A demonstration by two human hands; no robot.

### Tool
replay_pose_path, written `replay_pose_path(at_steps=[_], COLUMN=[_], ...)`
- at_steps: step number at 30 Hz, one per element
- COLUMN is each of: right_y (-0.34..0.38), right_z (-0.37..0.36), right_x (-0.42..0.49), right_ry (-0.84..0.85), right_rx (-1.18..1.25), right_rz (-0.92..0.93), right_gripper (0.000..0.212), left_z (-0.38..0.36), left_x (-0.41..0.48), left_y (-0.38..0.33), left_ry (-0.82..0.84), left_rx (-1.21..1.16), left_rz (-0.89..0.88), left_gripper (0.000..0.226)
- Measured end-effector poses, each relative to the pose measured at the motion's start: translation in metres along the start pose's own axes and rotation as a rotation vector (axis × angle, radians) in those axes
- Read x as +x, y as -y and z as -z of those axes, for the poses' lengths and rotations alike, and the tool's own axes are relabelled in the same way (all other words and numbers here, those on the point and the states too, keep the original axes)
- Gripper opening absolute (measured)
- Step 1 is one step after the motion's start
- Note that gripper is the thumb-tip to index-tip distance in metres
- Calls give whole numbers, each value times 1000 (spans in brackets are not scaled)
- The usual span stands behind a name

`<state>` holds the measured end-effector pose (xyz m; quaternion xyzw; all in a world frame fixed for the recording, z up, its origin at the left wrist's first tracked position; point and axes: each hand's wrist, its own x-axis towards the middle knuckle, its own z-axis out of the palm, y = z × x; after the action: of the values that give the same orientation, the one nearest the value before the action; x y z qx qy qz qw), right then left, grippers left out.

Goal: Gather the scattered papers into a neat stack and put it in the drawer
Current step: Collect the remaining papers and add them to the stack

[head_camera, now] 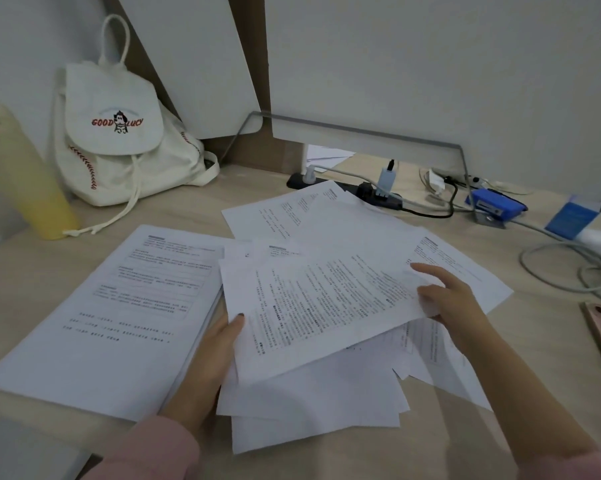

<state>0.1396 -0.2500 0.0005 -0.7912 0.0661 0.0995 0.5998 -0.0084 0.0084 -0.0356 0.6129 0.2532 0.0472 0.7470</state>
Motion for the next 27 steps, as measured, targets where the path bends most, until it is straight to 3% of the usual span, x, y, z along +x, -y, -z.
replay_pose_path(at_steps=[7, 9, 15, 21, 27], right_y=[-14, -18, -28, -16, -18], right_z=[-2, -7, -39, -53, -36], right_x=[-18, -33, -85, -112, -81], right_ry=[-257, -234, 188, 623, 212], right_rx=[254, 284, 20, 29, 101], right_rz=[29, 13, -35, -153, -95], right_gripper=[39, 38, 19, 19, 27], left_z=[-4, -8, -9, -14, -12], left_x=[-2, -2, 1, -2, -3], left_y=[-1, -3, 0, 1, 4], left_ry=[-38, -14, 12, 26, 7], left_rx=[-12, 30, 116, 120, 144], left_rz=[28, -28, -121, -119, -123], left_gripper=[31, 25, 33, 33, 43])
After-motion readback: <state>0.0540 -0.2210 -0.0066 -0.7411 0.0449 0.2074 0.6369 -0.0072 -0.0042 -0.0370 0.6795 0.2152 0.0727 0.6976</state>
